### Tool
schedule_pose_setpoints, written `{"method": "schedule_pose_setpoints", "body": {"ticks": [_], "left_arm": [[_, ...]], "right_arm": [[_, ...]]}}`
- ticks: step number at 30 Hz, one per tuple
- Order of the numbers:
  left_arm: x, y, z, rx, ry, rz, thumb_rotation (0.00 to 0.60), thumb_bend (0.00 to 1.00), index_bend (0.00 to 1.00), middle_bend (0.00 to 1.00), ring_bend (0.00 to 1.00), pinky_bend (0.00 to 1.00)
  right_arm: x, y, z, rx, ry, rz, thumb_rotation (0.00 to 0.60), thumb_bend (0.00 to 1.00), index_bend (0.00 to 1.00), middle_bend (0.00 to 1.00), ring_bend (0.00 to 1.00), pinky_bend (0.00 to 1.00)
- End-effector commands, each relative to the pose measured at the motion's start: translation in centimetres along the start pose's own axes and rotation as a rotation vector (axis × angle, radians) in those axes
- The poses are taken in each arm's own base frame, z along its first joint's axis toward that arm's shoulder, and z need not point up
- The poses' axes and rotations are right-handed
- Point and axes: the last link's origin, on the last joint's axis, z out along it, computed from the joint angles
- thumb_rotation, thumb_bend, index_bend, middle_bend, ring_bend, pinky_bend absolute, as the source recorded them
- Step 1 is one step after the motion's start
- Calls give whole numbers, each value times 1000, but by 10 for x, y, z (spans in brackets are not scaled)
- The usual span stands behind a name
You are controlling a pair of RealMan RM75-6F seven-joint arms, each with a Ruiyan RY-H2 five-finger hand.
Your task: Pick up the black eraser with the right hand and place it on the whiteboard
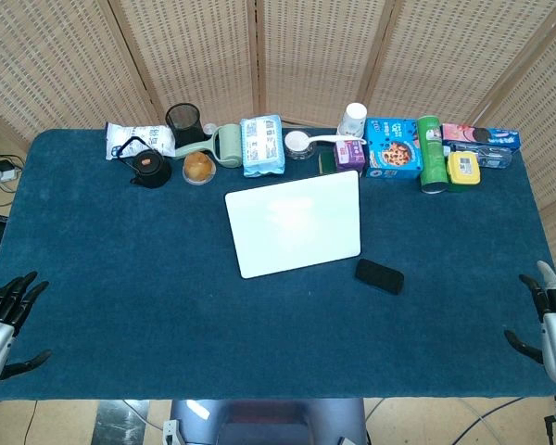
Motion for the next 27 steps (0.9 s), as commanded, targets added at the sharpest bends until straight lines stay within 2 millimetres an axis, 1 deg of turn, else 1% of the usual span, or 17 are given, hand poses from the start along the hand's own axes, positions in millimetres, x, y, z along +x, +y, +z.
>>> {"method": "schedule_pose_setpoints", "body": {"ticks": [1,5,7,9,11,15,19,22,27], "left_arm": [[-1,1,-1,-3,-3,1,600,70,0,0,0,103],[-1,3,-3,-8,-5,-1,600,70,0,0,0,102],[0,3,-4,-7,1,-6,600,70,0,0,0,103],[0,3,-6,-5,5,-8,600,70,0,0,0,103],[0,3,-6,-4,7,-10,600,70,0,0,0,103],[0,3,-5,-1,6,-11,600,70,0,0,0,103],[0,0,-3,9,-3,-10,600,69,0,0,0,103],[0,-2,-2,16,-8,-15,600,71,0,0,0,103],[2,-6,0,24,-5,-20,600,70,0,0,0,103]], "right_arm": [[-4,-2,-2,10,-23,-5,600,0,193,64,47,130],[-10,-8,-2,10,-44,18,600,0,190,77,63,153],[-15,-18,2,14,-58,73,600,0,185,93,77,177],[-20,-27,9,21,-91,131,600,0,184,104,83,179],[-24,-37,18,31,-129,180,600,0,184,116,95,180],[-33,-65,53,62,-164,202,600,0,174,146,131,201],[-44,-91,80,56,-201,235,600,0,174,161,148,203],[-55,-111,92,62,-236,224,600,0,174,172,160,204],[-68,-136,103,80,-264,165,600,0,174,173,161,206]]}}
